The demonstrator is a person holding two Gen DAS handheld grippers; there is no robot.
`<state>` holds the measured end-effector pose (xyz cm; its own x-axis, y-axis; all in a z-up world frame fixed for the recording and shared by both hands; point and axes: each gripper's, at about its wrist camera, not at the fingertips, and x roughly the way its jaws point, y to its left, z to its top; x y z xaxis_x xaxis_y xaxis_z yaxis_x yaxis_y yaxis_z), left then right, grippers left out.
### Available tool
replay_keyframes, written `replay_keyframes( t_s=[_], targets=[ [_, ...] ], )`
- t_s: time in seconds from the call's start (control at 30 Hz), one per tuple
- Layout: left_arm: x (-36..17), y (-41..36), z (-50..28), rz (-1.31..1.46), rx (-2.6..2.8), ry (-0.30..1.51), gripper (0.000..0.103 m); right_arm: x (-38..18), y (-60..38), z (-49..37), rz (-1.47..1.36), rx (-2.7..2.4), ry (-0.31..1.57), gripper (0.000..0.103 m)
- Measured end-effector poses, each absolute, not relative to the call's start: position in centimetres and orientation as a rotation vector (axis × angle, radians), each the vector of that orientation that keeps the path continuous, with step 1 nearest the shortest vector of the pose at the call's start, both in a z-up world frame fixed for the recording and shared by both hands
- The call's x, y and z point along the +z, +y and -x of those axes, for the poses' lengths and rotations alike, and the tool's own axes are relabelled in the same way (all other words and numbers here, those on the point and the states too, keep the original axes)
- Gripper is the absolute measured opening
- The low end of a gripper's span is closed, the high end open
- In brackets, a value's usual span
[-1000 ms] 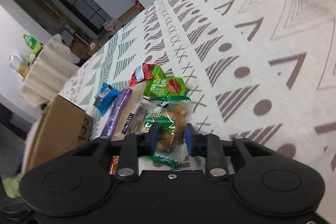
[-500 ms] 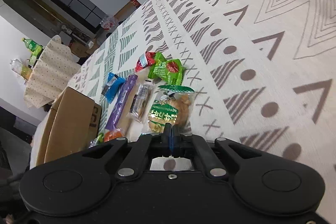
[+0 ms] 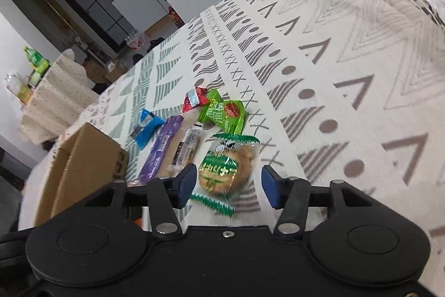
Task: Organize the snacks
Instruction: 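Lift both held snacks and carry them over the cardboard box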
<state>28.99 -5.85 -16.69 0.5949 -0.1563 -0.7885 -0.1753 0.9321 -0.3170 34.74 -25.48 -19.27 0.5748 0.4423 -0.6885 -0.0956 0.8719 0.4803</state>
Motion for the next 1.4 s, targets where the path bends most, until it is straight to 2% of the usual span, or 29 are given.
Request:
replay_keyframes(
  t_s=[0.2, 0.37, 0.5, 0.67, 0.73, 0.8, 0.9, 1.4],
  targets=[
    [-15.7, -5.1, -29.5, 0.387, 0.024, 0.897, 0.017, -19.5, -23.4, -35.6, -0.353, 0.333, 0.89, 0.065],
    [-15.6, -4.4, -29.9, 0.389, 0.049, 0.875, 0.017, -20.6, -21.8, -36.1, -0.313, 0.338, 0.901, 0.069],
    [-15.8, -4.0, -30.3, 0.404, 0.051, 0.877, 0.017, -20.9, -20.7, -36.5, -0.268, 0.344, 0.878, 0.08],
    [-16.1, -3.5, -30.8, 0.416, 0.068, 0.88, 0.017, -21.3, -19.5, -36.8, -0.205, 0.319, 0.852, 0.08],
    [-16.3, -3.3, -31.0, 0.42, 0.078, 0.884, 0.017, -21.4, -19.0, -36.9, -0.164, 0.307, 0.844, 0.076],
    [-16.6, -3.1, -31.3, 0.422, 0.088, 0.892, 0.017, -21.5, -18.6, -36.7, -0.105, 0.29, 0.837, 0.063],
    [-17.0, -3.0, -31.5, 0.426, 0.095, 0.906, 0.017, -21.4, -18.7, -36.4, -0.057, 0.267, 0.839, 0.05],
    [-15.4, -3.2, -30.2, 0.417, 0.074, 0.876, 0.017, -17.4, -21.0, -34.7, -0.166, 0.239, 0.822, 0.048]
  ],
)
